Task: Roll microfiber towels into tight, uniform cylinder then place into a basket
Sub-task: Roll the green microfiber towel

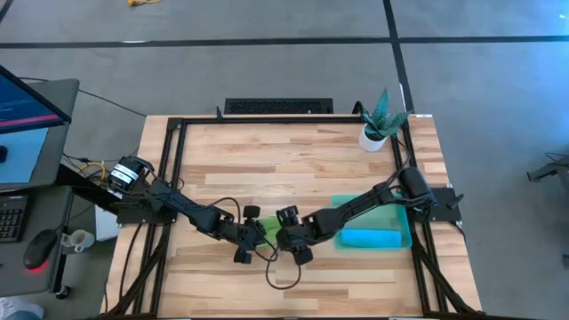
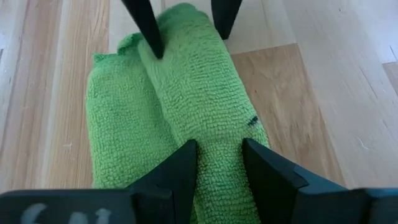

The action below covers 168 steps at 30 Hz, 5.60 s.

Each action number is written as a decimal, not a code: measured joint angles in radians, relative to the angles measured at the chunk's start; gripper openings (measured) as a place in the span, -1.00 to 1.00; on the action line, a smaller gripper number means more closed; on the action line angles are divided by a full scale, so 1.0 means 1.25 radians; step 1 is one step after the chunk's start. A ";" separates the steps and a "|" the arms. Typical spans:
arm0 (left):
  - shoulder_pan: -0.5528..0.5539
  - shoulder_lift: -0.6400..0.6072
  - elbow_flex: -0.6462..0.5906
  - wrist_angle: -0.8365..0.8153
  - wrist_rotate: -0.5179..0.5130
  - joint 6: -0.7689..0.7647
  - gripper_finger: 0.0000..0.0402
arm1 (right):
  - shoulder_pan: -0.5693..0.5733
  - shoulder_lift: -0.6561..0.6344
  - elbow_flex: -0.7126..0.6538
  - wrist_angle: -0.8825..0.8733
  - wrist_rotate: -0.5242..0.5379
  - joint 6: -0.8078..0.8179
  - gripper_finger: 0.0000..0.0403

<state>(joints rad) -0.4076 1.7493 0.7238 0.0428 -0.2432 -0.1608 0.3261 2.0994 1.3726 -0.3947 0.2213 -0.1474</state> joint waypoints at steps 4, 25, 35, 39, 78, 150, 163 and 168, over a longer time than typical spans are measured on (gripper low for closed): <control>0.000 0.000 0.001 0.000 -0.001 0.000 -0.38 | -0.012 0.019 0.004 -0.002 -0.065 0.020 0.17; -0.031 -0.195 -0.002 -0.245 -0.115 -0.012 -0.38 | -0.038 0.020 0.002 -0.006 -0.132 0.207 -0.84; -0.127 -0.291 0.000 -0.251 -0.219 0.051 -0.38 | -0.038 0.020 0.001 -0.004 -0.137 0.218 -0.76; -0.136 -0.274 0.000 -0.257 -0.173 0.052 -0.38 | -0.038 0.020 0.001 -0.004 -0.137 0.218 -0.77; -0.051 -0.067 0.005 -0.191 -0.020 -0.212 -0.91 | -0.028 0.023 0.024 -0.019 -0.301 0.248 -0.77; -0.149 -0.155 0.204 -0.329 -0.109 -0.102 -0.40 | -0.094 0.026 0.019 0.025 -0.637 0.447 -0.77; -0.150 -0.009 0.203 -0.177 -0.032 -0.007 -0.38 | -0.095 0.026 0.019 0.027 -0.637 0.447 -0.77; -0.147 0.001 0.203 -0.179 -0.029 -0.008 -0.42 | -0.097 0.026 0.019 0.027 -0.638 0.447 -0.77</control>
<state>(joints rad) -0.5909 1.7509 0.9775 -0.1813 -0.2789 -0.1703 0.2055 2.1319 1.3968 -0.3614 -0.5757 0.4118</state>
